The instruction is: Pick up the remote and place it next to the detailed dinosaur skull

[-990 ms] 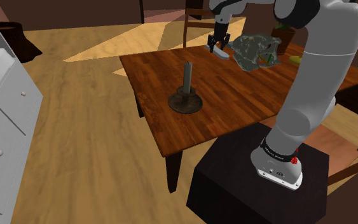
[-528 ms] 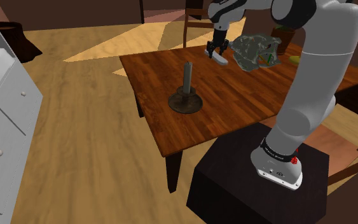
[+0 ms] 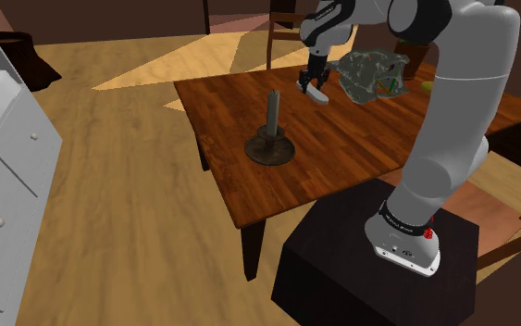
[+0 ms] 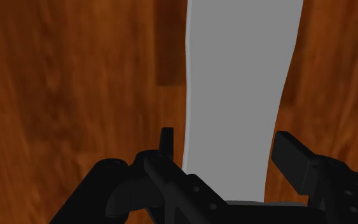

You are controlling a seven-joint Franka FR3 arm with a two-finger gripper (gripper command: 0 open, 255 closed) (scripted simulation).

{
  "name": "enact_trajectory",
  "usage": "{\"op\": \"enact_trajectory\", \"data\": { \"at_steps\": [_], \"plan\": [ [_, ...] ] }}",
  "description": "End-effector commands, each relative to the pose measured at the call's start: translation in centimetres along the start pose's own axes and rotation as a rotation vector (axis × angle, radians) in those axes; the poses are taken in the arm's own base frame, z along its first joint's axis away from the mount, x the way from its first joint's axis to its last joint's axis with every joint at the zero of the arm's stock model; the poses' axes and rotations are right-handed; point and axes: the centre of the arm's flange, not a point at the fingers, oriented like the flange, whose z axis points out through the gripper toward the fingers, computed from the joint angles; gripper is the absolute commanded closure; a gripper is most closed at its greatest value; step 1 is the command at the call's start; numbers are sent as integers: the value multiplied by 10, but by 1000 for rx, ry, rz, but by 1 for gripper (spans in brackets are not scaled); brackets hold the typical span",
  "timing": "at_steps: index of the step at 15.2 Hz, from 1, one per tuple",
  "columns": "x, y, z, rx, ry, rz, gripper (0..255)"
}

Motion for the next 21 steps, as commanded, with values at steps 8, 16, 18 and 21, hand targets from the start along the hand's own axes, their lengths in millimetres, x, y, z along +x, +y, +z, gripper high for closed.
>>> {"op": "enact_trajectory", "data": {
  "at_steps": [8, 16, 18, 21],
  "plan": [
    [-1, 2, 47, 0, 1, 0, 255],
    [-1, 2, 73, 0, 1, 0, 255],
    [-1, 2, 73, 0, 1, 0, 255],
    [-1, 2, 73, 0, 1, 0, 0]
  ]
}}
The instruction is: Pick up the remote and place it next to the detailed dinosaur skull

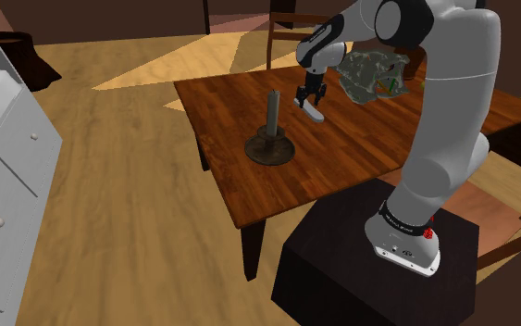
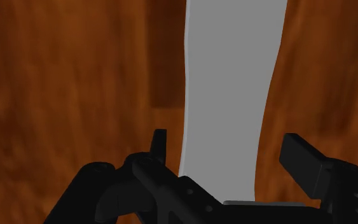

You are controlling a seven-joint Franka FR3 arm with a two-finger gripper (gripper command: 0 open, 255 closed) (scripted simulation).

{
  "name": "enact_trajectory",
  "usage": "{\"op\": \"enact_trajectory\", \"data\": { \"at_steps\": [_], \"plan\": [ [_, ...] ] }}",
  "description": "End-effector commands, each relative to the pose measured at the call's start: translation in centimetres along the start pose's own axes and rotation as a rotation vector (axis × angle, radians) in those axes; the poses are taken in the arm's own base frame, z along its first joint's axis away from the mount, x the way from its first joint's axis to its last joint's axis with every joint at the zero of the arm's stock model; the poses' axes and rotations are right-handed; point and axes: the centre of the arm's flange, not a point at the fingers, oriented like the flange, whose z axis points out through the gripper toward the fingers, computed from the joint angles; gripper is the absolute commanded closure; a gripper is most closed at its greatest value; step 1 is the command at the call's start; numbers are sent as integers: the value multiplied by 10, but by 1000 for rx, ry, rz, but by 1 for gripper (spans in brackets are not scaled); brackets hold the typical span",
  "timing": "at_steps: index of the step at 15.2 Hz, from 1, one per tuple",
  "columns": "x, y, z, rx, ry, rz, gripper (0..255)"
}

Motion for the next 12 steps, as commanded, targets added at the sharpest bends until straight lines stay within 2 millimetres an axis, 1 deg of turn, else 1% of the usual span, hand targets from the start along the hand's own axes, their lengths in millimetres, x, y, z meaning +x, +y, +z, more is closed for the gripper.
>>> {"op": "enact_trajectory", "data": {
  "at_steps": [1, 5, 8, 9, 12],
  "plan": [
    [0, 0, 0, 0, 0, 0, 0],
    [0, 0, 0, 0, 0, 0, 0],
    [0, 0, -40, 0, 0, 0, 0],
    [0, 0, -50, 0, 0, 0, 0],
    [0, 0, -50, 0, 0, 0, 0]
  ]
}}
